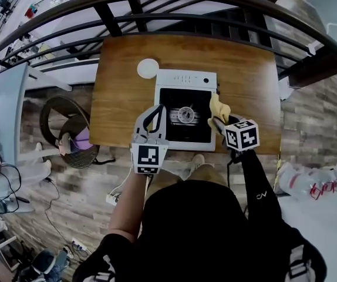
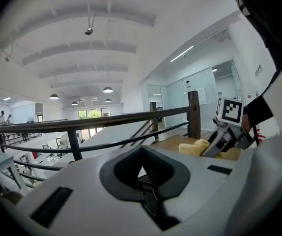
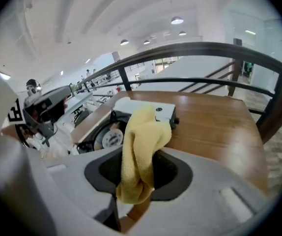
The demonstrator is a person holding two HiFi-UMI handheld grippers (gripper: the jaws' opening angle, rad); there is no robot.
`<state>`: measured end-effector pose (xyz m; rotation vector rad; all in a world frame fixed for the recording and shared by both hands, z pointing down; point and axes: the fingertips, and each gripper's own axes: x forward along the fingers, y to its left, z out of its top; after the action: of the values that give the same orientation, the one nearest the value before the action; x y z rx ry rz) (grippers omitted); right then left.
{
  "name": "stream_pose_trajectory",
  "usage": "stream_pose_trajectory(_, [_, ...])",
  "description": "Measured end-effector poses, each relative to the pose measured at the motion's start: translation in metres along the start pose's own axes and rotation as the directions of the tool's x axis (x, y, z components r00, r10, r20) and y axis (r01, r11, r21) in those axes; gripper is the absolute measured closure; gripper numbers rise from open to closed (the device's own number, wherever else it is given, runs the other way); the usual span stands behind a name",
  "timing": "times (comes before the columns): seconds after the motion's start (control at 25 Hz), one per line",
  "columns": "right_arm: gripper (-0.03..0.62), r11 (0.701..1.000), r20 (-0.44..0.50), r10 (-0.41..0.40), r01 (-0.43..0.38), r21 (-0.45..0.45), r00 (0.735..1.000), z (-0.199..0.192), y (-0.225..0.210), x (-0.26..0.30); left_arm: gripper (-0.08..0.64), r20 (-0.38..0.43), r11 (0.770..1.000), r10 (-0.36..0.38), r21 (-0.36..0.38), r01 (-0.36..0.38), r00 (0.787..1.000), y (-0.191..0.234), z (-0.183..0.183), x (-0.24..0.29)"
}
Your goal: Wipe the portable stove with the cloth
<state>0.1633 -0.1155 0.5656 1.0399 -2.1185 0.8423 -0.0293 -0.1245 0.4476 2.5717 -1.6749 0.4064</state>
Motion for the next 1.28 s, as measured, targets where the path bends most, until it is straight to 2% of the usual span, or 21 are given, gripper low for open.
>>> stream_pose_trajectory(0.16, [0.469, 1.0, 0.104, -0.019, 0.018, 0.01, 0.994, 0.061, 0.052, 0.019, 0.552, 0.012, 0.996, -0.056, 0.075, 0.055, 0.998, 0.041, 0.005, 0.004])
stream_pose_trajectory(0.28, [0.469, 1.0, 0.131, 0.004, -0.003, -0.008, 0.991, 0.093, 0.103, 0.05, 0.552, 0.037, 0.991, -0.102, 0.094, 0.099, 0.994, 0.072, 0.012, 0.006])
stream_pose_trajectory(0.44, [0.469, 0.999, 0.086, 0.029, -0.028, -0.018, 0.996, 0.121, 0.16, 0.111, 0.552, 0.052, 0.987, -0.128, 0.105, 0.122, 0.99, 0.113, 0.014, 0.004])
stream_pose_trajectory(0.6, [0.469, 0.998, -0.002, -0.036, 0.036, 0.055, 0.999, 0.134, 0.173, 0.166, 0.552, 0.059, 0.984, -0.15, 0.109, 0.143, 0.987, 0.137, 0.013, 0.001])
stream_pose_trajectory(0.8, [0.469, 0.988, -0.072, -0.096, 0.103, 0.112, 0.993, 0.122, 0.168, 0.187, 0.552, 0.07, 0.979, -0.179, 0.117, 0.17, 0.981, 0.15, 0.011, 0.0])
stream_pose_trajectory(1.04, [0.469, 0.986, -0.103, -0.079, 0.093, 0.136, 0.992, 0.074, 0.194, 0.168, 0.552, 0.057, 0.978, -0.197, 0.079, 0.192, 0.979, 0.153, -0.006, -0.008])
stream_pose_trajectory(1.28, [0.469, 0.998, -0.119, -0.045, 0.051, 0.043, 0.992, 0.036, 0.233, 0.138, 0.553, 0.041, 0.97, -0.241, 0.054, 0.239, 0.97, 0.133, -0.021, -0.018])
